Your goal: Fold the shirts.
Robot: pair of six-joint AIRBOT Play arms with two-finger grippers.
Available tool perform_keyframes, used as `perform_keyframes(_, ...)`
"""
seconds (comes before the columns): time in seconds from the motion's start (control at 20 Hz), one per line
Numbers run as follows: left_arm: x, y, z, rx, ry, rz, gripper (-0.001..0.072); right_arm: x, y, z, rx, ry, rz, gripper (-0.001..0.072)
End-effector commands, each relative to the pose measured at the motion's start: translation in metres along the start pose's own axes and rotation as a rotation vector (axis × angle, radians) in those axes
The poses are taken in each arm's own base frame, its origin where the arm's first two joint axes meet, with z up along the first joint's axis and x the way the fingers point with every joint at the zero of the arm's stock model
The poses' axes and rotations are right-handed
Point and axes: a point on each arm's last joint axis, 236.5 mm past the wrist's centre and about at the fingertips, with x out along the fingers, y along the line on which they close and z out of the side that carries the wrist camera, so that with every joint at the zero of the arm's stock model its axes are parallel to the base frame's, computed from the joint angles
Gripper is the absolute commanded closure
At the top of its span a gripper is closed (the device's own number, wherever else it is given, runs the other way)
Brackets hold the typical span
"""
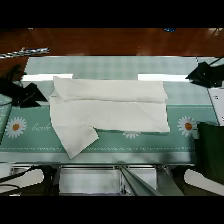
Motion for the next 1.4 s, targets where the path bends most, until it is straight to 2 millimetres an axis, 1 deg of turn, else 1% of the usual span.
perform_keyframes(0.0, 0.005, 0.014, -0.042, -0.147, -0.136, -0.171, 0.0201, -0.010, -0.002, -0.054, 0.011, -0.121, -0.006, 0.0298)
perform_keyframes(0.1, 0.011, 0.011, -0.054, -0.260, -0.205, -0.328, 0.0201, -0.003, -0.004, -0.096, 0.025, -0.099, -0.002, 0.0298)
perform_keyframes(0.15, 0.018, 0.013, -0.061, -0.299, -0.211, -0.359, 0.0201, -0.001, -0.001, -0.111, 0.034, -0.097, 0.015, 0.0298)
perform_keyframes(0.2, 0.027, 0.019, -0.072, -0.318, -0.185, -0.346, 0.0201, 0.000, 0.002, -0.124, 0.041, -0.097, 0.031, 0.0298)
perform_keyframes(0.25, 0.039, 0.031, -0.085, -0.324, -0.141, -0.294, 0.0201, 0.001, 0.006, -0.133, 0.046, -0.093, 0.048, 0.0298)
perform_keyframes(0.3, 0.049, 0.043, -0.098, -0.329, -0.092, -0.239, 0.0201, 0.001, 0.009, -0.140, 0.047, -0.086, 0.061, 0.0298)
perform_keyframes(0.35, 0.057, 0.050, -0.109, -0.321, -0.054, -0.204, 0.0201, 0.000, 0.010, -0.146, 0.042, -0.073, 0.064, 0.0298)
perform_keyframes(0.45, 0.070, 0.053, -0.122, -0.323, -0.005, -0.190, 0.0201, 0.000, 0.012, -0.150, 0.042, -0.058, 0.068, 0.0298)
perform_keyframes(0.55, 0.081, 0.057, -0.126, -0.327, 0.014, -0.182, 0.0201, -0.001, 0.015, -0.148, 0.057, -0.068, 0.081, 0.0298)
perform_keyframes(0.7, 0.098, 0.060, -0.132, -0.341, 0.056, -0.171, 0.0201, -0.002, 0.024, -0.143, 0.073, -0.084, 0.123, 0.0298)
perform_keyframes(0.8, 0.111, 0.058, -0.130, -0.325, 0.070, -0.158, 0.0201, -0.003, 0.026, -0.137, 0.095, -0.107, 0.132, 0.0298)
perform_keyframes(0.9, 0.123, 0.046, -0.123, -0.303, 0.068, -0.170, 0.0202, -0.005, 0.026, -0.126, 0.124, -0.153, 0.139, 0.0298)
perform_keyframes(0.95, 0.129, 0.040, -0.122, -0.282, 0.076, -0.165, 0.0203, -0.010, 0.022, -0.118, 0.138, -0.181, 0.126, 0.0298)
perform_keyframes(1.0, 0.134, 0.038, -0.124, -0.264, 0.089, -0.153, 0.0239, -0.017, 0.013, -0.111, 0.158, -0.207, 0.105, 0.0298)
perform_keyframes(1.05, 0.137, 0.036, -0.125, -0.254, 0.100, -0.150, 0.0426, -0.025, -0.009, -0.108, 0.195, -0.228, 0.055, 0.0298)
perform_keyframes(1.1, 0.137, 0.035, -0.127, -0.248, 0.110, -0.153, 0.0679, -0.030, -0.038, -0.113, 0.239, -0.222, -0.022, 0.0298)
perform_keyframes(1.15, 0.136, 0.034, -0.128, -0.245, 0.116, -0.156, 0.0682, -0.033, -0.071, -0.131, 0.304, -0.178, -0.111, 0.0298)
perform_keyframes(1.2, 0.135, 0.033, -0.128, -0.243, 0.118, -0.158, 0.0682, -0.028, -0.094, -0.154, 0.366, -0.121, -0.166, 0.0298)
perform_keyframes(1.25, 0.134, 0.032, -0.127, -0.240, 0.118, -0.161, 0.0683, -0.013, -0.104, -0.177, 0.451, -0.063, -0.175, 0.0299)
perform_keyframes(1.3, 0.133, 0.031, -0.127, -0.240, 0.121, -0.163, 0.0683, 0.008, -0.098, -0.195, 0.487, -0.007, -0.119, 0.0299)
perform_keyframes(1.35, 0.132, 0.030, -0.127, -0.238, 0.124, -0.165, 0.0682, 0.024, -0.087, -0.208, 0.506, 0.042, -0.051, 0.0299)
